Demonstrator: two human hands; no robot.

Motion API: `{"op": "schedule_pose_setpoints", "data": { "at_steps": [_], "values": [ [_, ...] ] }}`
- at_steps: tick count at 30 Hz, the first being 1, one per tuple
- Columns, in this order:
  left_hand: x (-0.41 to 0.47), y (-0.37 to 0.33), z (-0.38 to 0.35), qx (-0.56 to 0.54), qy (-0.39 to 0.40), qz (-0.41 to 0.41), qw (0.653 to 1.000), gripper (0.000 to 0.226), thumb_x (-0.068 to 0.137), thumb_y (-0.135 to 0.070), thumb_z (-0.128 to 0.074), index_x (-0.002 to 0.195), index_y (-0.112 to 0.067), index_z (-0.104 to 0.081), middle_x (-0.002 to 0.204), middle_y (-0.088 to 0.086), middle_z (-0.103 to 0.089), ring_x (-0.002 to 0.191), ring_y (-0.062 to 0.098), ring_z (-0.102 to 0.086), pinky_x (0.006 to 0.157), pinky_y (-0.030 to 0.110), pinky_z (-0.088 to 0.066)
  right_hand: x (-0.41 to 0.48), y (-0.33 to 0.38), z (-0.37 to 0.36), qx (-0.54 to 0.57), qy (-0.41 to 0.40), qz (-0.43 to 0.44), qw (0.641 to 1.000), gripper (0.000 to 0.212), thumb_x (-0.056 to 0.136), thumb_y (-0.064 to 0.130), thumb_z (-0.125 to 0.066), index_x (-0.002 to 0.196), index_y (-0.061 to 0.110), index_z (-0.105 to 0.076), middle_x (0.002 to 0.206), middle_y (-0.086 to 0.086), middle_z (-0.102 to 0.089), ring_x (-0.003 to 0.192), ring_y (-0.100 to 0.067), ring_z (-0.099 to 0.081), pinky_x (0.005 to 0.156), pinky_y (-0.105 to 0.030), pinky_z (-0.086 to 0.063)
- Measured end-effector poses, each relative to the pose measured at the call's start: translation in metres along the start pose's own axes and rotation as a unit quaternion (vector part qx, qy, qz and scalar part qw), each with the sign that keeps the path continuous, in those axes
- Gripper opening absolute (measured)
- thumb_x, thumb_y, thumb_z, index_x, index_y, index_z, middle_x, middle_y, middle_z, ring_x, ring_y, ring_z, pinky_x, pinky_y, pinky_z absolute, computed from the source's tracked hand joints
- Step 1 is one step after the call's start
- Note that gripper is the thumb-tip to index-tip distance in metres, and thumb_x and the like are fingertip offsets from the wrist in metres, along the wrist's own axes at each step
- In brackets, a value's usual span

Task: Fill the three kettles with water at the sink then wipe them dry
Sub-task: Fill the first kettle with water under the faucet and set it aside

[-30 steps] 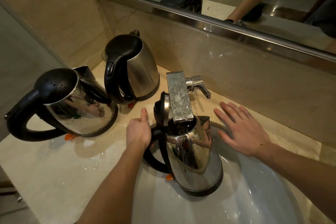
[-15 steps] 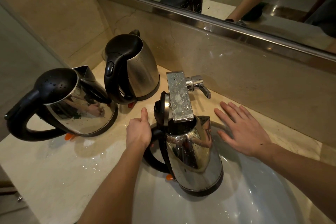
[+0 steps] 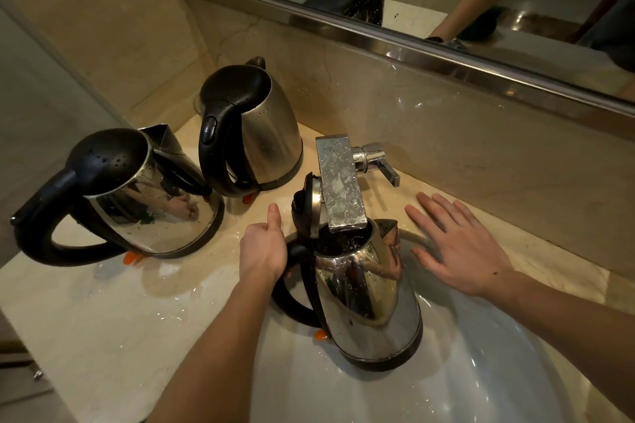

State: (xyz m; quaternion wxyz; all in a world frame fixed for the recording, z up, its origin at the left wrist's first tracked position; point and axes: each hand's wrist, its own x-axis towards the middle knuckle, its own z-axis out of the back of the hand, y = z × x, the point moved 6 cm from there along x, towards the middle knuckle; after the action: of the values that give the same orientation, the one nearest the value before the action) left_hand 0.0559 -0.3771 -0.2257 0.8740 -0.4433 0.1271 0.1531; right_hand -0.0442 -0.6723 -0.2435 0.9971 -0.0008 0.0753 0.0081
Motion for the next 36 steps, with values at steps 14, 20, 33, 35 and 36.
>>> {"op": "schedule_pose_setpoints", "data": {
  "at_steps": [14, 20, 33, 35, 36],
  "values": [
    [0.0024, 0.0024, -0.0015, 0.001, 0.002, 0.001, 1.000, 0.058, 0.104, -0.052, -0.027, 0.066, -0.010, -0.039, 0.065, 0.010, -0.045, 0.063, 0.023, -0.047, 0.062, 0.034, -0.037, -0.0001, 0.0002, -0.0010, -0.012, 0.007, 0.000, 1.000, 0.069, 0.095, 0.063, -0.016, 0.155, 0.029, -0.016, 0.162, -0.003, -0.017, 0.149, -0.022, -0.014, 0.118, -0.044, -0.011],
    [0.0024, 0.0021, -0.0019, -0.007, 0.006, 0.007, 1.000, 0.057, 0.104, -0.052, -0.028, 0.068, -0.010, -0.040, 0.068, 0.012, -0.047, 0.062, 0.023, -0.050, 0.056, 0.031, -0.037, -0.0003, 0.0002, -0.0009, -0.008, 0.006, -0.001, 1.000, 0.071, 0.094, 0.066, -0.007, 0.156, 0.031, -0.011, 0.163, -0.001, -0.011, 0.150, -0.020, -0.008, 0.119, -0.044, -0.009],
    [0.0014, 0.0008, -0.0002, -0.003, 0.000, 0.005, 1.000, 0.059, 0.104, -0.053, -0.027, 0.064, -0.011, -0.039, 0.064, 0.009, -0.046, 0.062, 0.023, -0.048, 0.068, 0.038, -0.042, 0.0000, 0.0010, 0.0001, -0.003, 0.009, -0.002, 1.000, 0.073, 0.092, 0.068, -0.003, 0.155, 0.031, -0.008, 0.164, -0.001, -0.009, 0.150, -0.019, -0.006, 0.119, -0.044, -0.008],
    [0.0004, -0.0008, 0.0002, 0.002, 0.000, -0.001, 1.000, 0.058, 0.104, -0.052, -0.027, 0.064, -0.011, -0.037, 0.064, 0.009, -0.044, 0.061, 0.022, -0.045, 0.064, 0.036, -0.038, 0.0000, 0.0011, 0.0002, -0.002, 0.010, -0.002, 1.000, 0.074, 0.092, 0.068, -0.001, 0.155, 0.032, -0.007, 0.164, -0.001, -0.008, 0.150, -0.020, -0.005, 0.119, -0.044, -0.008],
    [0.0003, -0.0008, 0.0000, 0.002, 0.001, -0.002, 1.000, 0.058, 0.104, -0.051, -0.027, 0.064, -0.011, -0.037, 0.064, 0.009, -0.043, 0.061, 0.022, -0.045, 0.064, 0.036, -0.037, 0.0001, 0.0010, 0.0002, -0.002, 0.010, -0.002, 1.000, 0.074, 0.091, 0.069, 0.000, 0.155, 0.032, -0.007, 0.164, -0.001, -0.008, 0.150, -0.020, -0.006, 0.119, -0.044, -0.008]
  ]
}}
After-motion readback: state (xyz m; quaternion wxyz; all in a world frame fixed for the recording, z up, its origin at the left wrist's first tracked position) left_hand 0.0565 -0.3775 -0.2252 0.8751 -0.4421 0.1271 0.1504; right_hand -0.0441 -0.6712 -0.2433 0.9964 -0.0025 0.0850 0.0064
